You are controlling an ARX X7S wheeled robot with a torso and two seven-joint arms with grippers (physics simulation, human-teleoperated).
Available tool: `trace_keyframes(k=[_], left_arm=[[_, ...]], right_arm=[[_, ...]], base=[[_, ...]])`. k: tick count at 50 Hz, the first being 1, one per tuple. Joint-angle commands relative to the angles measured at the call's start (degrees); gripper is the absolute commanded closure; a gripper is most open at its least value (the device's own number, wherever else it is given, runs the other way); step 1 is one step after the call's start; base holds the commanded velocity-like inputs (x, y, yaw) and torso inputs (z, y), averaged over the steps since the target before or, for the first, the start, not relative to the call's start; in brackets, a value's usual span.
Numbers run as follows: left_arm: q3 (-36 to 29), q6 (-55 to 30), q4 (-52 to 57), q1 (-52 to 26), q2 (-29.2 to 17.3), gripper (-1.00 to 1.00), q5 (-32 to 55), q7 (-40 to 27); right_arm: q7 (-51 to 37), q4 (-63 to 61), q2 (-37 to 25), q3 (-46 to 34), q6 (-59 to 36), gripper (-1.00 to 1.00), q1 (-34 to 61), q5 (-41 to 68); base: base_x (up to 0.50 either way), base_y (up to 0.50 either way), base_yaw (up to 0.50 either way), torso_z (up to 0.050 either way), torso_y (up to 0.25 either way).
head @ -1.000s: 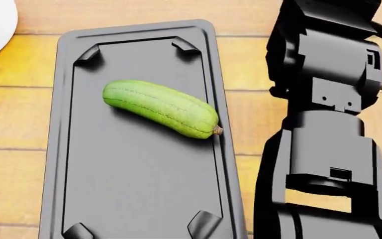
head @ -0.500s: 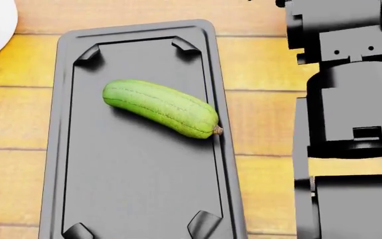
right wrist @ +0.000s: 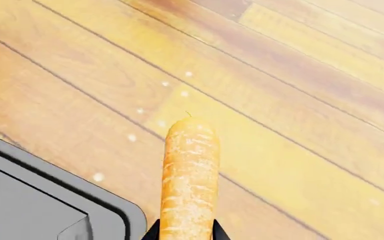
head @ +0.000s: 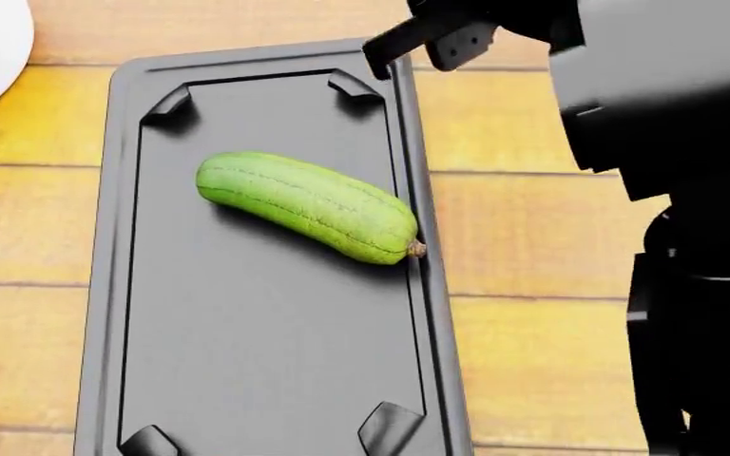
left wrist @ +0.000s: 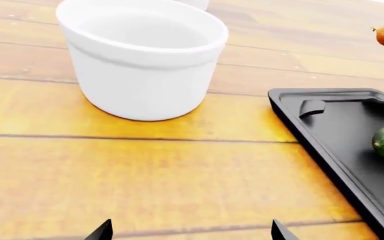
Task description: Place the two vegetables and bowl onto the tray for setting up a vegetable dip station.
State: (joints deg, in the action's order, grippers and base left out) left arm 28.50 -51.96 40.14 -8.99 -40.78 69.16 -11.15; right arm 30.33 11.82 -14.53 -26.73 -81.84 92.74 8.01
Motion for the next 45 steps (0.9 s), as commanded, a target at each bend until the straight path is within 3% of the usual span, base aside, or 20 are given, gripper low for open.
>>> trace_keyframes(k=[1, 17, 28, 45], left_arm=[[-0.19, 0.16, 0.28, 0.22, 0.03, -1.00, 0.09, -0.17], [-0.59, 0.34, 0.15, 0.10, -0.21, -1.00, -0.01, -0.36], [-0.84, 0.68, -0.34, 0.20, -0.12, -1.00, -0.22, -0.05], [-1.49, 1.02, -0.66, 0.29, -0.10, -1.00, -0.94, -0.11]], right_arm=[[-1.39, -14.67, -4.76, -4.34, -7.85, 1.00, -2.81, 13.71], [6.39, -8.28, -7.86, -17.10, 2.01, 1.00, 2.99, 14.21], [16.60, -0.13, -7.97, -25.72, 14.94, 1.00, 8.53, 12.74], [18.81, -2.85, -9.00, -26.31, 15.07, 1.00, 4.98, 15.42]], base=[[0.00, 0.00, 0.00, 0.000, 0.000], [0.00, 0.00, 0.00, 0.000, 0.000], [0.00, 0.00, 0.00, 0.000, 0.000], [0.00, 0.00, 0.00, 0.000, 0.000]])
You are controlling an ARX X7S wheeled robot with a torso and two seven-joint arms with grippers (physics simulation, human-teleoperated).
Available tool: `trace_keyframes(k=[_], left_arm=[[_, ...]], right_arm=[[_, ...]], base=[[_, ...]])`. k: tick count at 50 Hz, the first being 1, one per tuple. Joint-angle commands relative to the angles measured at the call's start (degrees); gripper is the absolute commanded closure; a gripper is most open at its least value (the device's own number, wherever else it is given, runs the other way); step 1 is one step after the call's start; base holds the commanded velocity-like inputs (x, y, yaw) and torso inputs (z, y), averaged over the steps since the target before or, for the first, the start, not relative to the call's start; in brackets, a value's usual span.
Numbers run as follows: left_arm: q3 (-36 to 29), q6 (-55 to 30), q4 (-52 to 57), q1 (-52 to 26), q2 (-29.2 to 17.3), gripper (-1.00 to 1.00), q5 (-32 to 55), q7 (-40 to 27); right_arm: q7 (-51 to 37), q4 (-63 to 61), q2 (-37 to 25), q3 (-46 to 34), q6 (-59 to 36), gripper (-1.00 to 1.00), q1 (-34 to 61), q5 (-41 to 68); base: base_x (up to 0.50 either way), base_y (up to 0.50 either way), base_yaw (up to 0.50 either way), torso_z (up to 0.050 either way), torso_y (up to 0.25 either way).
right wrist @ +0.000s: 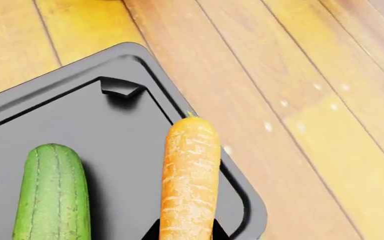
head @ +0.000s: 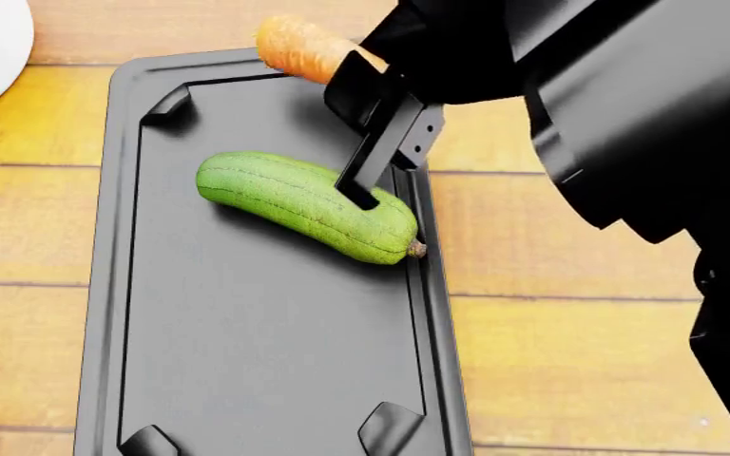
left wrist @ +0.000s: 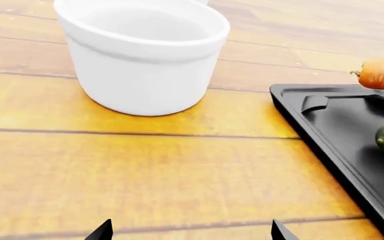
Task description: Place the two vegetables and bowl onto the tray for setting up a vegetable dip station.
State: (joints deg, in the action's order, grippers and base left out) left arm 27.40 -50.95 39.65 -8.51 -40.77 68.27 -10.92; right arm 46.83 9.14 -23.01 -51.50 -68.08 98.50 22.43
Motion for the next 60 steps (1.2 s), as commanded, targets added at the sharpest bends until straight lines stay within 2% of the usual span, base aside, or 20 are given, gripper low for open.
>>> trace_keyframes(k=[1, 21, 22, 28, 37, 43, 49, 54, 56, 57, 58, 60], left_arm=[[-0.40, -0.04, -0.12, -0.25, -0.18, -1.00, 0.08, -0.38], [0.01, 0.01, -0.08, -0.01, -0.54, -1.00, 0.84, -0.92], [-0.10, 0.04, 0.03, -0.08, -0.33, -1.00, 0.97, -1.13], [-1.74, 0.26, 0.49, -0.72, 0.06, -1.00, -0.02, -1.07], [-1.54, -1.55, 1.04, -3.32, -1.65, -1.00, 4.62, -4.05], [-2.88, -2.87, 0.81, -6.01, -2.56, -1.00, 7.13, -6.70], [-5.66, -4.95, -0.89, -11.67, -4.39, -1.00, 10.67, -10.16], [-11.54, -7.85, -4.36, -22.40, -6.07, -1.00, 14.42, -14.84], [-12.72, -9.14, -5.83, -28.26, -7.94, -1.00, 20.22, -17.91], [-12.91, -9.33, -6.29, -29.67, -8.47, -1.00, 22.20, -19.16], [-14.41, -10.13, -6.20, -32.36, -9.42, -1.00, 21.27, -20.14], [-17.09, -11.34, -7.46, -35.96, -9.99, -1.00, 20.63, -20.66]], right_arm=[[2.43, -0.03, -0.53, -1.91, 1.78, 1.00, -0.87, 0.81], [1.98, -2.72, -0.99, -1.78, 0.03, 1.00, -2.67, 2.33], [1.82, -2.46, -0.98, -1.48, -0.13, -1.00, -2.68, 2.40], [0.04, -1.23, -0.71, 0.38, 0.71, -1.00, -2.36, 1.91], [-2.26, -5.93, -2.15, 5.26, -2.06, -1.00, -1.82, 3.85], [-5.42, -13.45, -5.88, 12.07, -6.23, -1.00, -1.82, 6.11], [-10.60, -18.87, -6.49, 21.24, -12.26, -1.00, -2.10, 8.20], [-17.37, -28.14, -4.73, 33.05, -21.19, -1.00, -5.98, 10.94], [-29.01, -28.98, -7.18, 36.18, -21.87, -1.00, -6.39, 25.04], [-30.11, -31.64, -8.00, 36.20, -21.54, -1.00, -6.98, 26.16], [-37.65, -29.81, -9.80, 36.95, -21.87, -1.00, -7.60, 34.76], [-46.93, -29.40, -9.99, 39.91, -21.75, -1.00, -8.84, 44.51]], base=[[0.00, 0.00, 0.00, 0.000, 0.000], [0.00, 0.00, 0.00, 0.000, 0.000], [0.00, 0.00, 0.00, 0.000, 0.000], [0.00, 0.00, 0.00, 0.000, 0.000], [0.00, 0.00, 0.00, 0.000, 0.000], [0.00, 0.00, 0.00, 0.000, 0.000], [0.00, 0.00, 0.00, 0.000, 0.000], [0.00, 0.00, 0.00, 0.000, 0.000], [0.00, 0.00, 0.00, 0.000, 0.000], [0.00, 0.00, 0.00, 0.000, 0.000], [0.00, 0.00, 0.00, 0.000, 0.000], [0.00, 0.00, 0.00, 0.000, 0.000]])
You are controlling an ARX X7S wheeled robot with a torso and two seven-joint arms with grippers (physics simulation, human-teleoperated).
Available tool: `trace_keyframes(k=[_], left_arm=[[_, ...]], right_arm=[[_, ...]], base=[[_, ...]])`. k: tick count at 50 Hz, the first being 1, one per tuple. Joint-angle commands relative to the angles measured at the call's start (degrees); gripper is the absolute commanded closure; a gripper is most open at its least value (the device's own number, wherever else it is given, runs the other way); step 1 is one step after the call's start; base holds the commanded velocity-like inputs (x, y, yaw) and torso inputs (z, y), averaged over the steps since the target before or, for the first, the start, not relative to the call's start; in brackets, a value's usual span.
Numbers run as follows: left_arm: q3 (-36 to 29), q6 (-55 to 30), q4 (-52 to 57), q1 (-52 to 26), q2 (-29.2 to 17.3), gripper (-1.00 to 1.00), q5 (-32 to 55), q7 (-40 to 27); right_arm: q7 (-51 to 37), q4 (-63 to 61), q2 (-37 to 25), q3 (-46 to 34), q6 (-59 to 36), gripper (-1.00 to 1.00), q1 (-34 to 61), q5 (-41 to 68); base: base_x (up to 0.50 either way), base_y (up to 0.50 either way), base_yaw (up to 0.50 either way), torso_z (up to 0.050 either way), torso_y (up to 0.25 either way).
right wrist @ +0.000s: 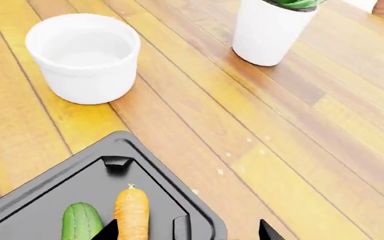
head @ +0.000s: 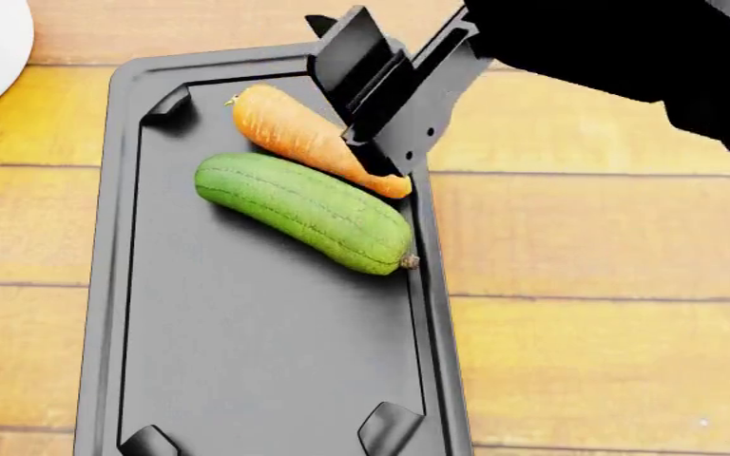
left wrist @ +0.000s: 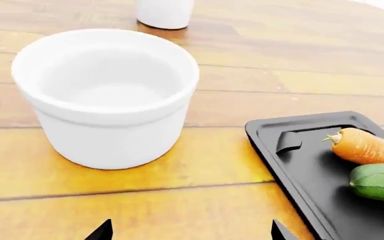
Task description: Place the two vegetables and bowl onto the tray for setting up a vegetable dip station.
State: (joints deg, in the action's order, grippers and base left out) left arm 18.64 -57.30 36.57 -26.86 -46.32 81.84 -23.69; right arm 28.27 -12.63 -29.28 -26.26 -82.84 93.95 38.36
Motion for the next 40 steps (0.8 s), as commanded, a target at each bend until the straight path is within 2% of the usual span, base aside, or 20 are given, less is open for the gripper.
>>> trace_keyframes(k=[1, 3, 7, 10, 12, 13, 19, 24, 30, 32, 40], left_arm=[[-11.34, -6.70, -5.26, -20.25, -4.78, -1.00, 5.46, -7.80], [-14.49, -8.61, -7.13, -24.19, -5.16, -1.00, 4.31, -7.47], [-22.34, -14.02, -13.55, -37.19, -4.55, -1.00, 2.11, -5.86], [-28.07, -18.17, -18.68, -45.64, -3.81, -1.00, -1.08, -1.99], [-31.47, -19.65, -20.48, -49.50, -3.87, -1.00, -4.23, 0.70], [-33.28, -20.41, -21.62, -51.32, -3.68, -1.00, -5.74, 2.01], [-42.59, -21.44, -26.09, -60.43, -2.45, -1.00, -14.62, 9.16], [-49.91, -19.35, -31.20, -66.04, -0.15, -1.00, -22.16, 14.43], [-58.67, -15.02, -39.70, -69.13, 3.64, -1.00, -30.13, 20.86], [-60.59, -14.19, -41.72, -68.95, 4.36, -1.00, -31.09, 22.94], [-65.23, -13.34, -42.97, -67.55, 5.59, -1.00, -32.46, 26.75]], right_arm=[[-35.32, -5.12, -3.71, 16.93, -7.01, -1.00, -4.61, 34.74], [-40.44, -3.74, -4.11, 18.84, -6.52, -1.00, -4.98, 38.03], [-48.73, 1.21, -4.21, 22.66, -5.90, -1.00, -5.96, 45.02], [-51.44, 1.96, -5.06, 23.43, -4.98, -1.00, -6.83, 46.75], [-50.71, 1.32, -6.01, 23.07, -4.48, -1.00, -6.93, 46.65], [-46.88, -1.14, -7.54, 20.70, -3.94, -1.00, -7.37, 43.89], [-49.62, 0.67, -8.01, 22.08, -3.26, -1.00, -9.03, 48.08], [-51.36, 0.12, -8.70, 22.43, -2.75, -1.00, -10.41, 50.47], [-52.77, 1.00, -9.16, 22.18, -2.05, -1.00, -9.92, 51.80], [-49.31, -1.33, -10.00, 20.65, -1.18, -1.00, -10.08, 48.04], [-49.89, -0.15, -10.46, 21.41, 0.71, -1.00, -12.48, 48.77]], base=[[0.00, 0.00, 0.00, 0.000, 0.000], [0.00, 0.00, 0.00, 0.000, 0.000], [0.00, 0.00, 0.00, 0.000, 0.000], [0.00, 0.00, 0.00, 0.000, 0.000], [0.00, 0.00, 0.00, 0.000, 0.000], [0.00, 0.00, 0.00, 0.000, 0.000], [0.00, 0.00, 0.00, 0.000, 0.000], [0.00, 0.00, 0.00, 0.000, 0.000], [0.00, 0.00, 0.00, 0.000, -0.002], [0.00, 0.00, 0.00, 0.000, 0.000], [0.00, 0.00, 0.00, 0.000, 0.000]])
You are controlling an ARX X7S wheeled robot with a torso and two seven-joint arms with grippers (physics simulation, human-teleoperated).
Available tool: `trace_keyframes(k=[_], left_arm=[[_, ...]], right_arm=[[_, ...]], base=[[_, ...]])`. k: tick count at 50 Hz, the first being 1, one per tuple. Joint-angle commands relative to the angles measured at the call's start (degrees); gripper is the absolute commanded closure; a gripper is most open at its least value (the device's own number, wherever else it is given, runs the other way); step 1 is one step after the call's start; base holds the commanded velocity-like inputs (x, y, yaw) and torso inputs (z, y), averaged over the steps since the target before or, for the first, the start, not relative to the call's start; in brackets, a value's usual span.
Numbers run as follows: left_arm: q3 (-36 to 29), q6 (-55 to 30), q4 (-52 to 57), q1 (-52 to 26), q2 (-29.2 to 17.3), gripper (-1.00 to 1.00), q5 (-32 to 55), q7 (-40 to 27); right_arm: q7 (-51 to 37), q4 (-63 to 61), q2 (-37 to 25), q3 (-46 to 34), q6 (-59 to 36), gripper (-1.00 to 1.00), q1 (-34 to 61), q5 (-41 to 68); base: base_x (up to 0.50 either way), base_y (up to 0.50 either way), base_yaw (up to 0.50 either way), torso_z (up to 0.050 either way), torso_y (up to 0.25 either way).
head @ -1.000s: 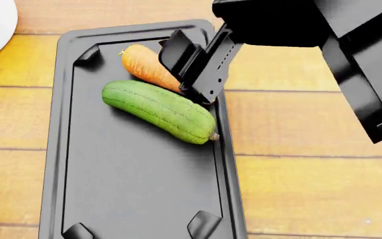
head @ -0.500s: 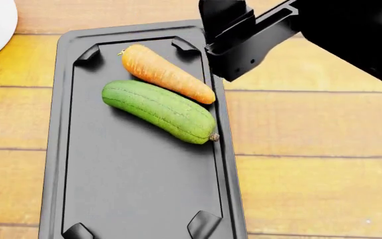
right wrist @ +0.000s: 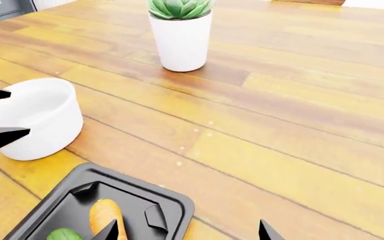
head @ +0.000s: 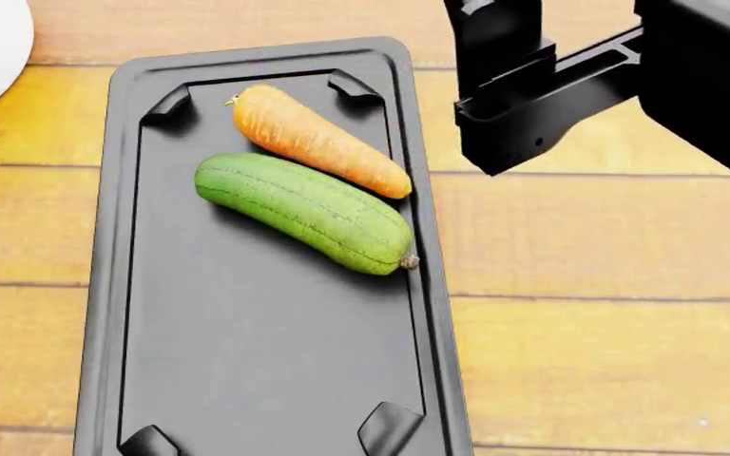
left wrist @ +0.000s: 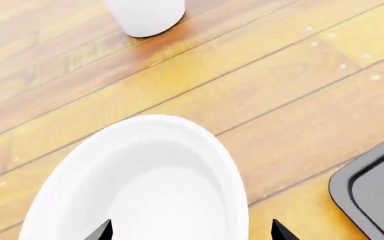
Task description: Place the two vegetables and bowl onto the tray for setting up a vegetable dip station.
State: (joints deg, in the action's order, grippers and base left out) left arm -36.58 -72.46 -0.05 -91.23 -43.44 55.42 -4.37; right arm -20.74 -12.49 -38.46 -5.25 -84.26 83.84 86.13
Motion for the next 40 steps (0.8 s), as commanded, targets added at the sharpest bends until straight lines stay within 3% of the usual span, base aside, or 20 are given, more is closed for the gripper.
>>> trace_keyframes(k=[1, 14, 23, 24, 33, 40], left_arm=[[-10.87, 2.26, -6.76, -3.13, 2.92, -1.00, -6.71, 7.86], [-17.92, 3.94, -8.98, -1.64, 4.63, -1.00, -11.33, 10.02], [-16.70, 1.17, -8.55, -1.13, 5.15, -1.00, -8.62, 9.82], [-16.32, 0.67, -8.51, -1.24, 5.35, 1.00, -8.23, 9.49], [-15.38, -4.72, -0.23, -3.70, 3.73, 1.00, -4.50, 8.64], [-10.94, -12.20, 7.31, -10.05, 2.18, 1.00, 1.81, 7.65]], right_arm=[[-0.79, -0.44, -1.35, 0.39, 2.31, -1.00, -2.79, 0.94], [-3.98, 0.61, -1.67, -0.64, 2.03, -1.00, -1.23, 5.05], [-3.51, 0.84, -2.37, -0.78, 3.13, -1.00, -2.49, 4.93], [-3.67, 0.90, -2.47, -0.81, 3.18, -1.00, -2.56, 5.09], [-4.01, 2.04, -2.80, -1.56, 3.42, -1.00, -1.67, 5.62], [-5.14, 3.63, -3.32, -1.63, 3.76, -1.00, -1.43, 6.79]], base=[[0.00, 0.00, 0.00, 0.000, 0.000], [0.00, 0.00, 0.00, 0.000, -0.001], [0.00, 0.00, 0.00, 0.000, -0.005], [0.00, 0.00, 0.00, 0.000, -0.010], [0.00, 0.00, 0.00, 0.000, -0.004], [0.00, 0.00, 0.00, 0.000, -0.001]])
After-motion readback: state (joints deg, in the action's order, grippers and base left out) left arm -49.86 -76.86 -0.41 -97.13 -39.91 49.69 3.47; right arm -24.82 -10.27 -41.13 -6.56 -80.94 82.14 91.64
